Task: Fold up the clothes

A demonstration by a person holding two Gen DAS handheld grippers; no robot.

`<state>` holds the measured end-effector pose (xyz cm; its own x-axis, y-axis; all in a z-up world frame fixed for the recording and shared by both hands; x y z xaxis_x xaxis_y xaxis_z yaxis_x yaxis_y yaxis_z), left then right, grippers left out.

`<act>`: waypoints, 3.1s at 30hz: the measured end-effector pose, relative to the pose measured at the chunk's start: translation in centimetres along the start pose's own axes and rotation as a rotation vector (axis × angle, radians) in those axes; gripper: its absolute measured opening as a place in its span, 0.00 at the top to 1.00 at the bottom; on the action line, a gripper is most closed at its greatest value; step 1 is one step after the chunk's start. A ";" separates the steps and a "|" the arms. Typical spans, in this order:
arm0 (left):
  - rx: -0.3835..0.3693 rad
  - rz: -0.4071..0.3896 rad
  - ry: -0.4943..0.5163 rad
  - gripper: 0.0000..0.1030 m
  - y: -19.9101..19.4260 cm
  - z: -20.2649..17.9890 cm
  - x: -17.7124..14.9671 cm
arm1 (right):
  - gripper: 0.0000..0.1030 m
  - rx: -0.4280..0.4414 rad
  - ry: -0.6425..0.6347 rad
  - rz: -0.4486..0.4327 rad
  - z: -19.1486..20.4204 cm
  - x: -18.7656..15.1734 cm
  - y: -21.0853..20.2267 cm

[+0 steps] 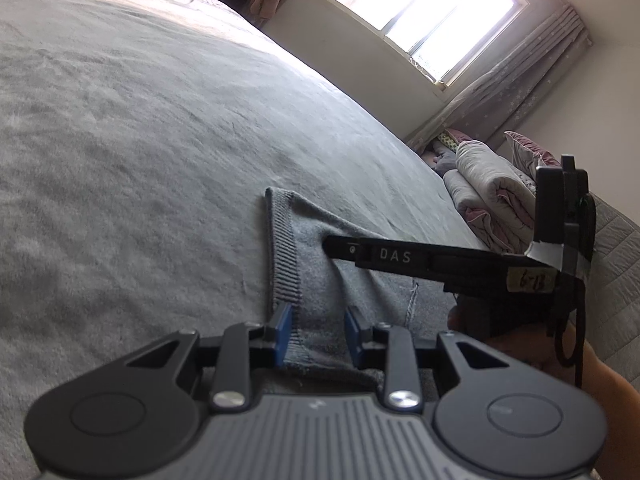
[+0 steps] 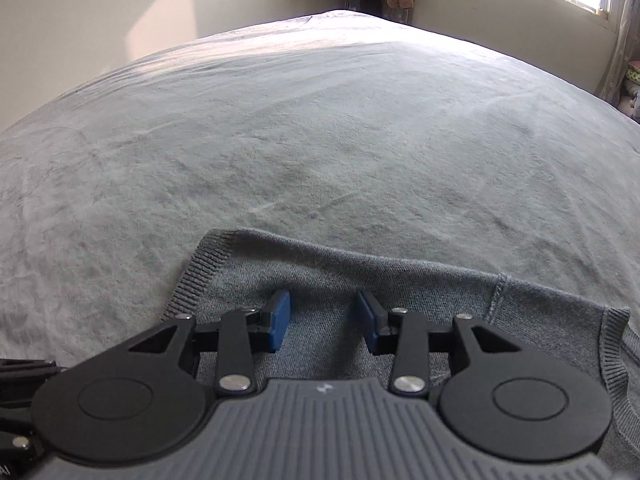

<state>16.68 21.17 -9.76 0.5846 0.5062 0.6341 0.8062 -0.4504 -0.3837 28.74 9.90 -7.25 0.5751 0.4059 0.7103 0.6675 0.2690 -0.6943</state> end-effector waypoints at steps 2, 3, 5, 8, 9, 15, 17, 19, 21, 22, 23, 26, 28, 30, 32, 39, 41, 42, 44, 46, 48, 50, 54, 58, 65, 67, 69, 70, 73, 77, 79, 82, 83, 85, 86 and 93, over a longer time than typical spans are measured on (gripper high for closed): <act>0.001 0.000 0.001 0.71 0.0 0.0 0.0 | 0.59 -0.026 -0.009 -0.006 0.5 0.9 0.8; 0.002 0.001 0.001 0.71 0.0 -0.1 0.0 | 0.59 -0.039 -0.013 -0.010 0.7 1.3 1.2; 0.000 0.001 -0.009 0.71 0.0 -0.1 0.1 | 0.59 -0.058 0.002 -0.016 0.9 2.1 1.5; -0.011 -0.002 -0.047 0.68 -0.2 0.0 0.3 | 0.59 -0.062 0.037 -0.038 0.4 2.4 0.4; -0.016 -0.003 -0.061 0.67 -0.3 0.1 0.4 | 0.57 -0.063 0.048 -0.046 0.0 2.2 -0.2; 0.008 -0.004 -0.024 0.57 -0.8 -1.1 0.2 | 0.55 -0.129 0.067 -0.056 -3.9 -0.9 -4.2; 0.027 -0.010 -0.001 0.53 -0.9 -1.9 0.0 | 0.53 -0.154 0.087 -0.048 -5.7 -2.4 -5.4; 0.028 -0.006 0.027 0.48 -0.9 -2.7 -0.1 | 0.50 -0.183 0.115 -0.036 -7.4 -4.0 -6.6; 0.016 -0.001 0.059 0.46 -0.8 -3.8 -0.4 | 0.49 -0.215 0.146 -0.022 -9.1 -5.9 -7.9; 0.005 -0.001 0.078 0.46 -0.8 -4.4 -0.6 | 0.49 -0.229 0.161 -0.017 -9.8 -6.8 -8.5; -0.008 0.000 0.097 0.45 -0.8 -5.1 -0.9 | 0.48 -0.243 0.175 -0.014 -10.5 -7.8 -9.1; -0.047 0.014 0.161 0.43 -0.6 -7.1 -1.9 | 0.41 -0.280 0.216 -0.015 -12.3 -10.6 -11.2; -0.074 0.036 0.213 0.41 -0.3 -8.5 -2.7 | 0.40 -0.305 0.243 -0.015 -13.5 -12.5 -12.6; -0.080 0.062 0.264 0.41 -0.1 -9.5 -3.5 | 0.40 -0.324 0.270 -0.008 -14.5 -14.4 -14.0; -0.050 0.089 0.301 0.41 -0.3 -9.9 -4.7 | 0.40 -0.335 0.310 -0.004 -15.6 -16.5 -15.8; -0.009 0.128 0.268 0.41 -2.0 -8.7 -7.4 | 0.40 -0.388 0.413 0.015 -18.8 -23.7 -21.6; -0.009 0.131 0.305 0.41 -2.6 -9.0 -8.3 | 0.40 -0.406 0.436 0.021 -19.2 -25.8 -23.1; -0.009 0.138 0.336 0.41 -3.0 -9.3 -8.7 | 0.40 -0.409 0.448 0.020 -19.2 -26.6 -23.8; -0.003 0.148 0.370 0.41 -3.8 -9.6 -9.2 | 0.40 -0.411 0.477 0.016 -19.3 -28.1 -25.2; 0.009 0.157 0.382 0.41 -4.8 -9.6 -9.6 | 0.40 -0.404 0.498 0.013 -19.2 -29.6 -26.9; 0.036 0.172 0.361 0.41 -6.1 -9.2 -9.6 | 0.40 -0.395 0.506 0.009 -19.3 -30.8 -28.5; 0.049 0.183 0.319 0.41 -7.5 -8.7 -9.8 | 0.40 -0.402 0.510 0.020 -19.5 -31.8 -29.8; 0.035 0.212 0.205 0.41 -10.6 -7.6 -10.7 | 0.40 -0.404 0.525 0.059 -19.8 -34.0 -32.0; 0.022 0.241 0.124 0.43 -13.3 -7.3 -12.0 | 0.40 -0.405 0.544 0.061 -19.2 -36.2 -34.5; -0.027 0.219 -0.048 0.44 -17.7 -6.8 -14.7 | 0.40 -0.365 0.595 0.059 -17.4 -38.2 -37.6; -0.042 0.201 -0.104 0.45 -18.7 -6.6 -15.6 | 0.40 -0.349 0.590 0.052 -16.6 -38.5 -38.4; -0.051 0.182 -0.143 0.46 -19.6 -6.6 -16.3 | 0.40 -0.343 0.572 0.045 -15.8 -38.9 -39.0; -0.056 0.172 -0.159 0.46 -20.0 -6.6 -16.7 | 0.40 -0.348 0.568 0.041 -15.6 -39.1 -39.3; -0.069 0.146 -0.197 0.47 -21.1 -6.6 -17.7 | 0.40 -0.364 0.608 0.031 -15.7 -40.0 -40.3; -0.073 0.144 -0.221 0.57 -21.7 -6.5 -18.8 | 0.54 -0.316 0.742 0.043 -16.6 -41.7 -40.7; -0.073 0.169 -0.213 0.64 -21.8 -6.5 -19.3 | 0.61 -0.269 0.780 0.066 -16.4 -42.4 -40.3; -0.076 0.209 -0.202 0.70 -21.6 -6.4 -20.2 | 0.61 -0.231 0.771 0.073 -15.3 -42.7 -39.8; -0.068 0.223 -0.197 0.74 -21.3 -6.4 -20.4 | 0.62 -0.245 0.736 0.067 -14.8 -42.6 -39.5; -0.050 0.232 -0.182 0.95 -21.1 -6.7 -20.6 | 0.95 -0.257 0.697 0.060 -14.3 -42.3 -39.3; -0.040 0.230 -0.173 0.95 -21.2 -6.9 -20.5 | 0.94 -0.261 0.690 0.055 -14.3 -42.1 -39.4; -0.064 0.136 -0.002 0.96 -24.3 -11.0 -18.0 | 0.95 -0.304 0.679 -0.088 -15.6 -39.2 -44.6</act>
<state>-14.45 14.90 -4.51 0.6879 0.4388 0.5781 0.7123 -0.5609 -0.4219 -16.19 -31.64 -2.29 0.6131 -0.2606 0.7458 0.7694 -0.0171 -0.6385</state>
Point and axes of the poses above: each gripper's, at about its wrist camera, not at the fingertips, and y roughly the way its jaws point, z to its left, x to its top, the point moved 5 cm from there along y, roughly the way its jaws point, and after that the axes turned 10 degrees about -x, right-handed, at the moved point
